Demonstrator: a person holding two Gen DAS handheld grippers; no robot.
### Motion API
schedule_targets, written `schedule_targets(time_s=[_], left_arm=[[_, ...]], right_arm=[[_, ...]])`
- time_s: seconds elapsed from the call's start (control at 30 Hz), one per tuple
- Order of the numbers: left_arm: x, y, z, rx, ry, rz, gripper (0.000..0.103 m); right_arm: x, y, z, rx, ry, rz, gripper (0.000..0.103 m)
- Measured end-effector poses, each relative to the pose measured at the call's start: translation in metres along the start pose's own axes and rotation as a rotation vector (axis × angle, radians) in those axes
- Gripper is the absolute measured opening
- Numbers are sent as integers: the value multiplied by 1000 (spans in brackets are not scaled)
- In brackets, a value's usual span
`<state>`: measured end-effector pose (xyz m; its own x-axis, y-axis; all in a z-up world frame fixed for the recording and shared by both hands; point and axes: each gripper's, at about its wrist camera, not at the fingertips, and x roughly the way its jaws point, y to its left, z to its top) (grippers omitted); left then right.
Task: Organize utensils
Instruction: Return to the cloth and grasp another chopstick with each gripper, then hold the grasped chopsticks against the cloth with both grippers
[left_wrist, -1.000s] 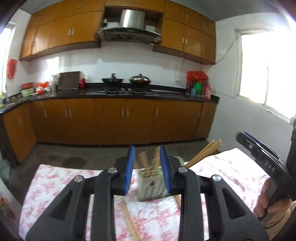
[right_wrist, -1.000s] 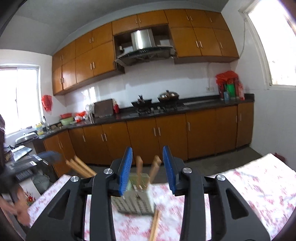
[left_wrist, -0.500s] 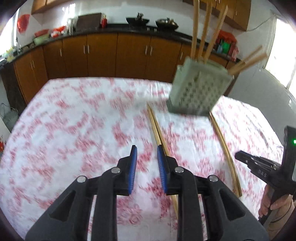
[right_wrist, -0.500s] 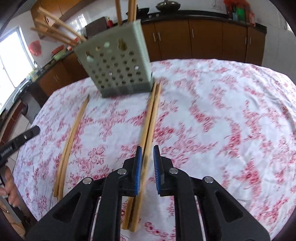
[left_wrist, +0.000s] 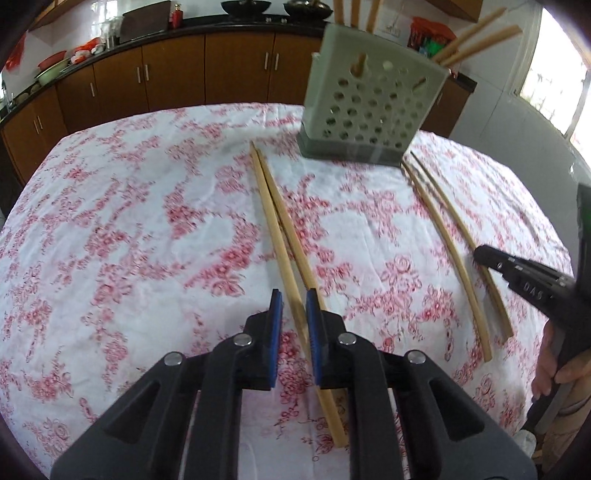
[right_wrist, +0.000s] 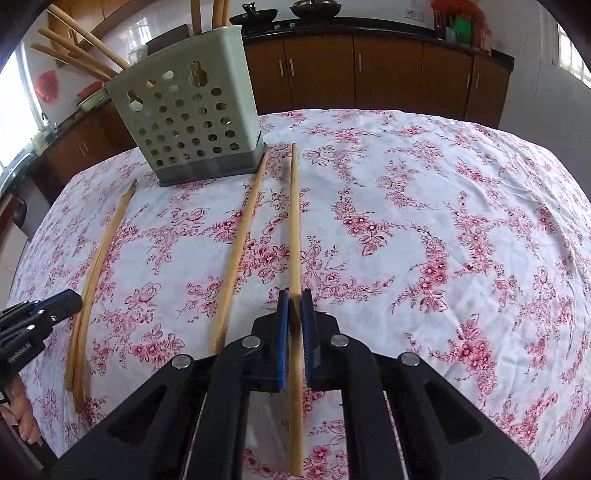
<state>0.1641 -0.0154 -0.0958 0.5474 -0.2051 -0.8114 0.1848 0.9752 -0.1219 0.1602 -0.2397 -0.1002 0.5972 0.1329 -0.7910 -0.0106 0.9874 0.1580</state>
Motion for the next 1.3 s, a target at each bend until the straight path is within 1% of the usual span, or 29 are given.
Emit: schedule_targets(time_s=[0.17,0.27,0.37,0.43,0.47,0.53,0.63,0.7,0.77,0.97,1.3], left_arm=[[5,-4,1,23,-9,43,12],[10,-2,6,27,-17,77,10],[14,15,14,2,-20,118,9],[14,36,20,-37,-23,154,9],[15,43,21,-49,-25,160,9],[14,60,24,-80,-33,159,10],[12,70,24,-96,-49,160,10],[12,69,22,-84,-68,168,10],[11,68,23,-83,-68,173,10],[10,71,23,-117,-74,132,10],[7,76,18,-127,-77,120,10]], right_arm=[[-2,-1,-4,0,4,21,9],[0,3,-4,-35,-9,8,8],[2,1,1,-41,-23,-30,8],[4,-8,4,-25,-37,-65,8],[4,-13,6,-12,-42,-73,8],[6,-21,9,5,-47,-90,8],[6,-25,11,7,-55,-98,8],[7,-25,10,0,-56,-104,9],[6,-26,10,0,-56,-105,9],[6,-26,10,3,-56,-101,9],[7,-26,10,7,-56,-98,9]])
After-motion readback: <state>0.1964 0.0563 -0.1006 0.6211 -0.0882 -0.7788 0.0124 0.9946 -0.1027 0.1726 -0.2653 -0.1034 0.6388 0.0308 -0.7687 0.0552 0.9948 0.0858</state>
